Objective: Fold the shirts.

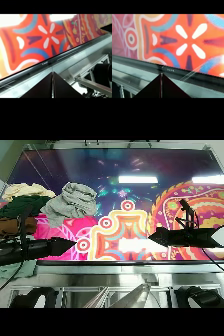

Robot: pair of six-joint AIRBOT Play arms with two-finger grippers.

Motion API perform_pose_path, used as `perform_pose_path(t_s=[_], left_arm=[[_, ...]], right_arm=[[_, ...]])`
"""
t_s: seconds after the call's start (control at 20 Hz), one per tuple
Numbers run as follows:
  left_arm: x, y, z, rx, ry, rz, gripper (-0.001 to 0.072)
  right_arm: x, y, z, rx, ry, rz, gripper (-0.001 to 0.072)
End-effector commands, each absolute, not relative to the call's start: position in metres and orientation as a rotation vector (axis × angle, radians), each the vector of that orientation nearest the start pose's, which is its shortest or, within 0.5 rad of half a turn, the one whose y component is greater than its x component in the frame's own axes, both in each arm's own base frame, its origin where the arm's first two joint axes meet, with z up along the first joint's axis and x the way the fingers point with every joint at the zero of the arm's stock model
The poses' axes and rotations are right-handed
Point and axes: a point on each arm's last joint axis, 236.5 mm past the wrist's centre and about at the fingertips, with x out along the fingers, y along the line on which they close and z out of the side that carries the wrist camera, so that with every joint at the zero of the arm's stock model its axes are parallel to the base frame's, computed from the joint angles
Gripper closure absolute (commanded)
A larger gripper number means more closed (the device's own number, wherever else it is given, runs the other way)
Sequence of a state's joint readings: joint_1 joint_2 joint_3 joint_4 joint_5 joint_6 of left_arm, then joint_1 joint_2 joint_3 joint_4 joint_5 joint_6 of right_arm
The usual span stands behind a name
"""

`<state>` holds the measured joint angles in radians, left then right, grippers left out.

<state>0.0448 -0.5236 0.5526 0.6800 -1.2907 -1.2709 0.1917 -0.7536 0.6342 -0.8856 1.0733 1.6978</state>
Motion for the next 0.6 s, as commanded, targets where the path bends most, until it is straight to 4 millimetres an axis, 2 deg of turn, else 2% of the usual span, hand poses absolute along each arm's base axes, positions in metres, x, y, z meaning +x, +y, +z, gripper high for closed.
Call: perform_pose_path(t_s=[0.0,0.55], left_arm=[[0.2018,-0.1675,0.0803,-0.517,1.041,-0.697,0.0691],[0.2019,-0.1675,0.0806,-0.517,1.040,-0.697,0.0691]], right_arm=[[0.2378,0.1802,0.0365,0.644,1.249,0.420,0.0702],[0.2387,0.1802,0.0364,0.647,1.245,0.419,0.0702]])
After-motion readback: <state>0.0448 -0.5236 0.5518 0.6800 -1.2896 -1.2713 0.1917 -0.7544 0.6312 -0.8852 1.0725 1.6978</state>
